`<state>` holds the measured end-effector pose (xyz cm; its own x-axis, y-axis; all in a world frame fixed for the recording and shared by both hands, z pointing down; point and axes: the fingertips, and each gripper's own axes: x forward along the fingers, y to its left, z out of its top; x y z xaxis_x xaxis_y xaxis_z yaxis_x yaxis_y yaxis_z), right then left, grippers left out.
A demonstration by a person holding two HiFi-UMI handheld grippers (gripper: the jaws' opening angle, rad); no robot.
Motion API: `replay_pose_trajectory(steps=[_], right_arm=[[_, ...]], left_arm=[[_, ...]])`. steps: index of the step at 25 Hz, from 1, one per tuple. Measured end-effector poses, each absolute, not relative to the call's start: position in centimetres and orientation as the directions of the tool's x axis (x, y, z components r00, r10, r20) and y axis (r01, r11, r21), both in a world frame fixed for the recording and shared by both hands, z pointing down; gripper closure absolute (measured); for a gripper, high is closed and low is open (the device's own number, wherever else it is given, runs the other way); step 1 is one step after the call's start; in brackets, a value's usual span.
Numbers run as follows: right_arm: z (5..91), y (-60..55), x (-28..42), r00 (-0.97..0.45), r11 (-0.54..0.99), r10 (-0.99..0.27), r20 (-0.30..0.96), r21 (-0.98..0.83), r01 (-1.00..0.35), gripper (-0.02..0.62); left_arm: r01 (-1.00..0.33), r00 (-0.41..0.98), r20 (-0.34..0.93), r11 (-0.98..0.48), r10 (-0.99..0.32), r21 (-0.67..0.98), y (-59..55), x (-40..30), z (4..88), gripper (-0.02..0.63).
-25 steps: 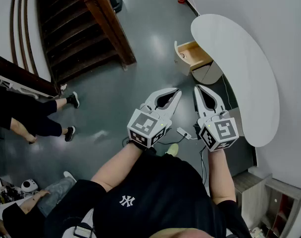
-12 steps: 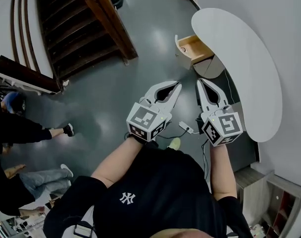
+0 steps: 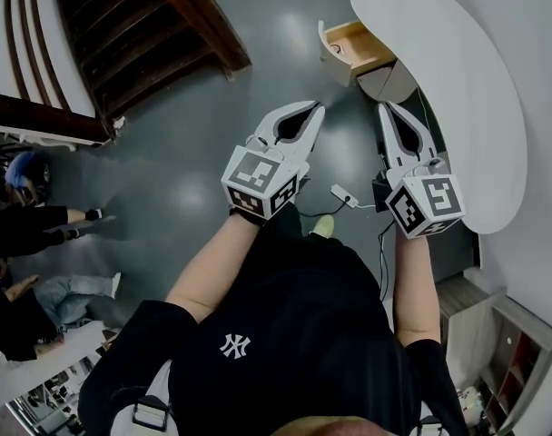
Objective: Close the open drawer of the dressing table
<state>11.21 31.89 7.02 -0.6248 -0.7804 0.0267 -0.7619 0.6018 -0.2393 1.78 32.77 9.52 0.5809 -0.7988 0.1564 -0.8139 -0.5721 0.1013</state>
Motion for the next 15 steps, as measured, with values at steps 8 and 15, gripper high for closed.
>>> replay_pose_trajectory(steps=[8, 15], right_arm=[[8.8, 27.7, 11.8, -0.594, 0.567, -0.803, 0.042, -0.255, -0.784, 0.58], [10.8, 20.0, 9.8, -0.56, 0.529, -0.826, 0.061, -0.259, -0.808, 0.58]], left_arm=[[-0.799, 0.601, 0.168, -0.592, -0.781, 0.105, 27.9, 2.0, 11.6, 0.594], [-0.773, 0.634, 0.184, -0.625, -0.751, 0.108, 19.5, 0.2, 14.7, 0.594]])
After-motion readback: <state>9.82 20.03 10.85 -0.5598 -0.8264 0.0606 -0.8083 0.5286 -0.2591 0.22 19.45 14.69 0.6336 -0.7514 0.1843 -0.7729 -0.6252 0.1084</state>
